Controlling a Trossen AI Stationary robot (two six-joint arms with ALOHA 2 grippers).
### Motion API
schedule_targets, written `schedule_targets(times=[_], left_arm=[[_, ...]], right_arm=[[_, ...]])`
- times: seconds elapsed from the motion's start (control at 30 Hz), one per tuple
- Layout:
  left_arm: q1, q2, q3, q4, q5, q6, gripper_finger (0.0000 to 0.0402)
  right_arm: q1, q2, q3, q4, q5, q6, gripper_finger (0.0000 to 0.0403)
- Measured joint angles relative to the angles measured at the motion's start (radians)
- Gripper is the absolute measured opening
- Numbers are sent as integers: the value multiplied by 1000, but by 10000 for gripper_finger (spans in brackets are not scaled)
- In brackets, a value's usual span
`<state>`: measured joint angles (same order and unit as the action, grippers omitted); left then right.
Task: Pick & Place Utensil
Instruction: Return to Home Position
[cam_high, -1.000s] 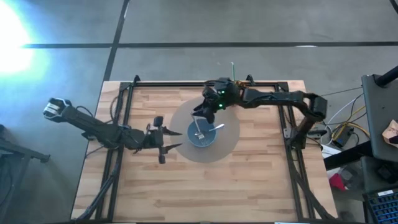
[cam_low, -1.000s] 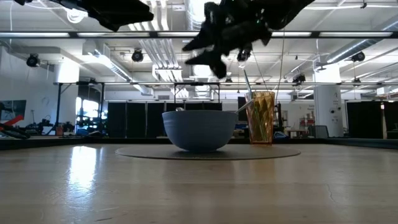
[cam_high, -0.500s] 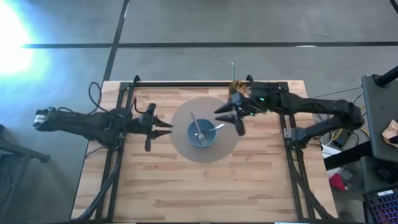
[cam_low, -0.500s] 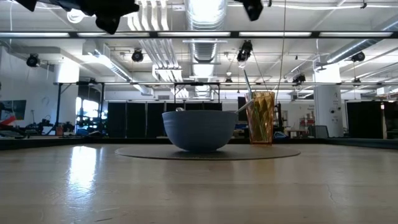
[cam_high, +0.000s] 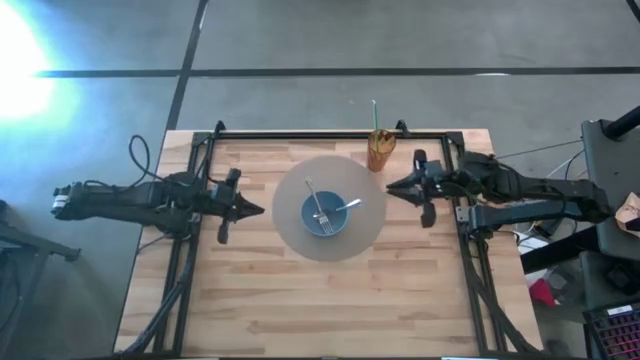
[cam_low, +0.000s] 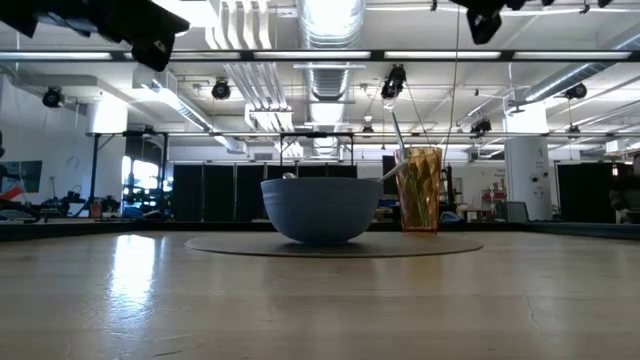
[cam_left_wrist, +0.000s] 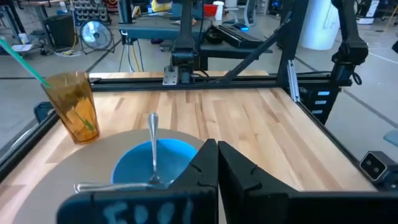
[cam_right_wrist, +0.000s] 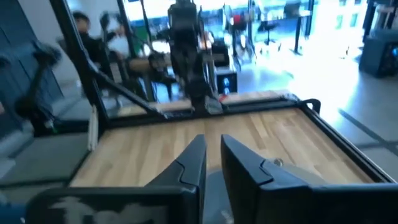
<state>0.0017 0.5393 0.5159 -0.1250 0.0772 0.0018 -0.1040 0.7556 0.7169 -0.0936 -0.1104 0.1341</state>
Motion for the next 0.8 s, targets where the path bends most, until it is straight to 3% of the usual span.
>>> schedule_targets(times=[0.17, 0.4, 0.8], left_arm=[[0, -72, -119, 81, 0, -25, 1], [0, -196, -241, 133, 0, -20, 0], [-1, -375, -396, 175, 0, -30, 0]], right_arm=[[15, -122, -111, 65, 3, 21, 15], [19, -245, -223, 115, 10, 21, 8], [19, -298, -349, 143, 9, -13, 8]])
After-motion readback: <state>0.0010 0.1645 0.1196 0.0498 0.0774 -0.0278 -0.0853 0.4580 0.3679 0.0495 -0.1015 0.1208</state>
